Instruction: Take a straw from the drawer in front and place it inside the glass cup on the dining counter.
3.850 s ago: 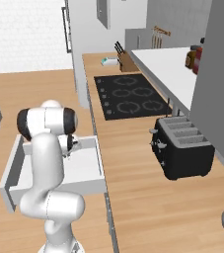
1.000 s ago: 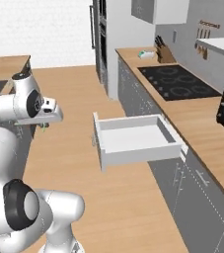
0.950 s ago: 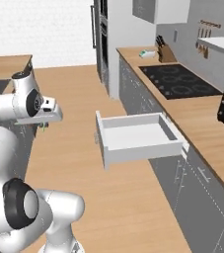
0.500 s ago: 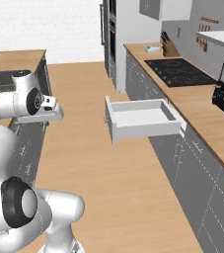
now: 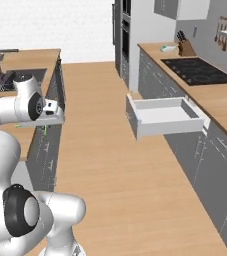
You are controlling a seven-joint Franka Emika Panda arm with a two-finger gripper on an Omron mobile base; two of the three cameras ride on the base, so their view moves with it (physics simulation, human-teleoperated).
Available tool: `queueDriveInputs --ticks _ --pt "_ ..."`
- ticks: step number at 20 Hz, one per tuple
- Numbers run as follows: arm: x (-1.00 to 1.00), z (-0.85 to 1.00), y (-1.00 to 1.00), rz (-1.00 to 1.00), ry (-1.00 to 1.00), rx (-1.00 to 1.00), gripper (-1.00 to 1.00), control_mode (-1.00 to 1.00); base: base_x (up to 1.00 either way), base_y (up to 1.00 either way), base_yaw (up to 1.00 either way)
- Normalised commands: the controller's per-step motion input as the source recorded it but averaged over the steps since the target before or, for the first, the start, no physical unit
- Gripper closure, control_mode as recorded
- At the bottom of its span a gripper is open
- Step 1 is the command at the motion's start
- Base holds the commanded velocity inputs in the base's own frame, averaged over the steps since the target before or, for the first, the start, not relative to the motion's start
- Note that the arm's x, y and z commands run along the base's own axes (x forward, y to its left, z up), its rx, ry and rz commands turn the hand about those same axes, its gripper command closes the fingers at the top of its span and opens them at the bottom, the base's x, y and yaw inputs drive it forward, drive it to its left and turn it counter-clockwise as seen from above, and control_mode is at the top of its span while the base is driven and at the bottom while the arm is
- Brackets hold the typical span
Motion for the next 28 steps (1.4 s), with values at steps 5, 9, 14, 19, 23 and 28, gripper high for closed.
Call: queueDriveInputs --ticks 5,9,14,19,23,28 --pt "0.0 0.0 0.0 0.0 0.0 0.0 1.0 1.0 -0.25 1.0 0.0" --pt "0.0 0.0 0.0 0.0 0.0 0.0 1.0 1.0 -0.35 1.0 0.0" --pt "0.0 0.0 0.0 0.0 0.0 0.0 1.0 1.0 -0.29 1.0 0.0" --pt "0.0 0.0 0.0 0.0 0.0 0.0 1.0 1.0 -0.29 1.0 0.0" --pt "0.0 0.0 0.0 0.0 0.0 0.0 1.0 1.0 -0.27 1.0 0.0" --pt "0.0 0.0 0.0 0.0 0.0 0.0 1.0 1.0 -0.14 1.0 0.0"
